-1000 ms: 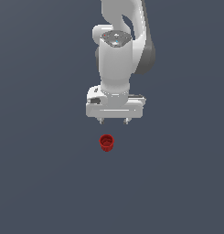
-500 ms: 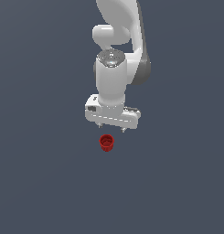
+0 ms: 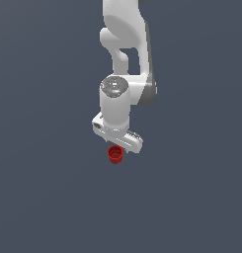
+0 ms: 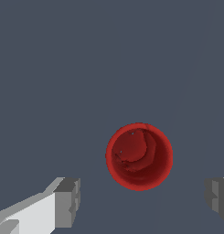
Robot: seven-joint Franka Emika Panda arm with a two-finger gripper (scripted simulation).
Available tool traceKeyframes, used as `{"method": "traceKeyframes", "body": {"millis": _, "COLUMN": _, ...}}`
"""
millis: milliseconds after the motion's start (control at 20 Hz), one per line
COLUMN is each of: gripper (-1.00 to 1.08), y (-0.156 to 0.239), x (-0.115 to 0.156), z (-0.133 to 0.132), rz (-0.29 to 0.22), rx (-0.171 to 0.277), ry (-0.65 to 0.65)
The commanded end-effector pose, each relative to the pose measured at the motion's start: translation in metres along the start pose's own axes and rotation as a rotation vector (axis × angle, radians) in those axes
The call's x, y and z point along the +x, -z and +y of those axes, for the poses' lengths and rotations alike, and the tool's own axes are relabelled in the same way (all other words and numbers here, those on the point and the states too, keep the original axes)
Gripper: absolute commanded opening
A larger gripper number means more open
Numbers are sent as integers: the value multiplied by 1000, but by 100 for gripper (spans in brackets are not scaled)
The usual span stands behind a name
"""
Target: Pick up the object and move it to a goal position.
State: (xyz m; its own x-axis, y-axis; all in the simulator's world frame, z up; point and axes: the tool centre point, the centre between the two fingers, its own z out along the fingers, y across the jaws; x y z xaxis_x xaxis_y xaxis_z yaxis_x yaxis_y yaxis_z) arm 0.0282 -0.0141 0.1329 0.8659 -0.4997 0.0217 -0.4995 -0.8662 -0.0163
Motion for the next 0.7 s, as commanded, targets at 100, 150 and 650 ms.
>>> {"method": "traceKeyframes", "body": {"millis": 100, "gripper": 100, "y": -18, "x": 2, "z": 5, "rz": -11, "rx": -8, "ry": -99}}
{"method": "traceKeyframes", "body": {"millis": 150, "gripper": 100, "y": -21, "x": 2, "z": 6, "rz": -12, "rx": -10, "ry": -115}}
{"method": "traceKeyframes", "body": {"millis": 650, "gripper": 100, "y": -35, "x": 3, "z": 10, "rz": -20, "rx": -18, "ry": -194}}
